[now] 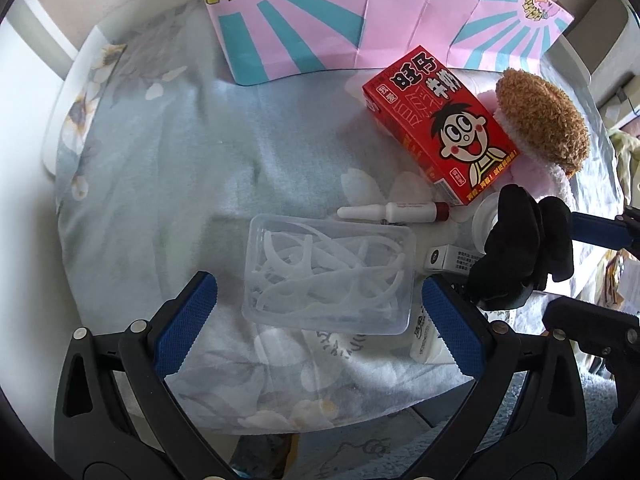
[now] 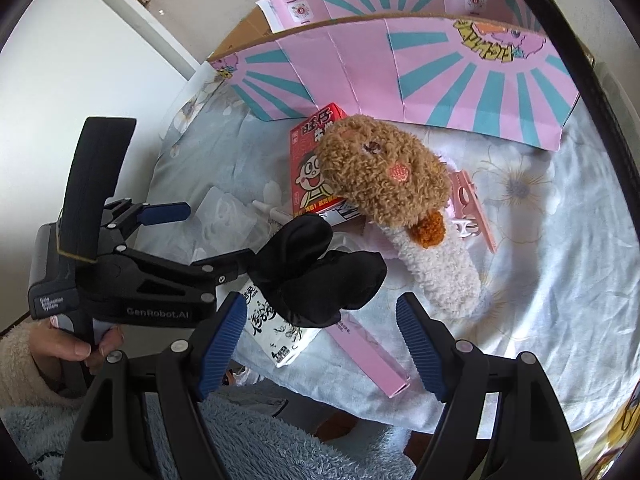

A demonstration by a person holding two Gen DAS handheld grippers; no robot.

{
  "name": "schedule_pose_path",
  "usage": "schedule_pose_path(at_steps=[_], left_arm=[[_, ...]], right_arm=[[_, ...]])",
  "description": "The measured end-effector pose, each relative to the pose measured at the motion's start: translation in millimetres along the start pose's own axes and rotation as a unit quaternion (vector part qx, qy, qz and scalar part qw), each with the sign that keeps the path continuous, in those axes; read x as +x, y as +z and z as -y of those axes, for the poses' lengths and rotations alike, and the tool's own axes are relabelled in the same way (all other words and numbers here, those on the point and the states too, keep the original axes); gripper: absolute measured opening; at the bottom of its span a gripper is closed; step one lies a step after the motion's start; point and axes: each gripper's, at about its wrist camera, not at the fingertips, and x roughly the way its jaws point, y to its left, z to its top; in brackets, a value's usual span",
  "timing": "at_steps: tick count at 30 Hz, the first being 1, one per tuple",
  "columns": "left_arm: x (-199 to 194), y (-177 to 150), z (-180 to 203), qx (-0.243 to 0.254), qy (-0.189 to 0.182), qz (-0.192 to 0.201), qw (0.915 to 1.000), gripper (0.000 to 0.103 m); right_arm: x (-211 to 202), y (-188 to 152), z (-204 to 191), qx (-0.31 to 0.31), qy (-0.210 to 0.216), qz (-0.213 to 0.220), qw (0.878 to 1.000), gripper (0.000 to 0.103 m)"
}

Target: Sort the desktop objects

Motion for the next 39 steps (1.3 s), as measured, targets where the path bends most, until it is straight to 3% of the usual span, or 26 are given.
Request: schedule_pose_path(at_steps=[5, 11, 15, 21, 23, 26, 39], left_arm=[[3, 1, -1, -0.002, -0.009, -0.003, 1.0000, 0.102], [3, 3, -7, -0.009, -0.015, 0.000, 0.9998, 0.101], [3, 3, -9, 0.011, -0.029, -0.001, 0.9995, 0.099], [4, 1, -8, 0.020, -0.033, -0.004, 0.9992, 0.089], [1, 1, -7, 0.024, -0.035, 0.000, 0.9991, 0.080], [-1, 1, -8, 0.025, -0.033, 0.002, 0.9991, 0.080], [-20, -1, -16, 0.021, -0.039, 0.024, 0.9987, 0.080]], right_arm=[[5, 3, 3, 0.009, 0.008, -0.003, 1.000, 0.072], [11, 7, 1, 0.007, 0.013, -0.003, 1.000, 0.056], [14, 8, -2, 0.003, 0.018, -0.005, 1.000, 0.045], [22, 7, -5, 0.005, 0.023, -0.008, 1.000, 0.033], [22, 9, -5, 0.004, 0.022, -0.007, 1.000, 0.026], [19, 11, -5, 0.000, 0.022, 0.000, 1.000, 0.018], [13, 12, -9, -0.030, 0.015, 0.034, 0.999, 0.014]])
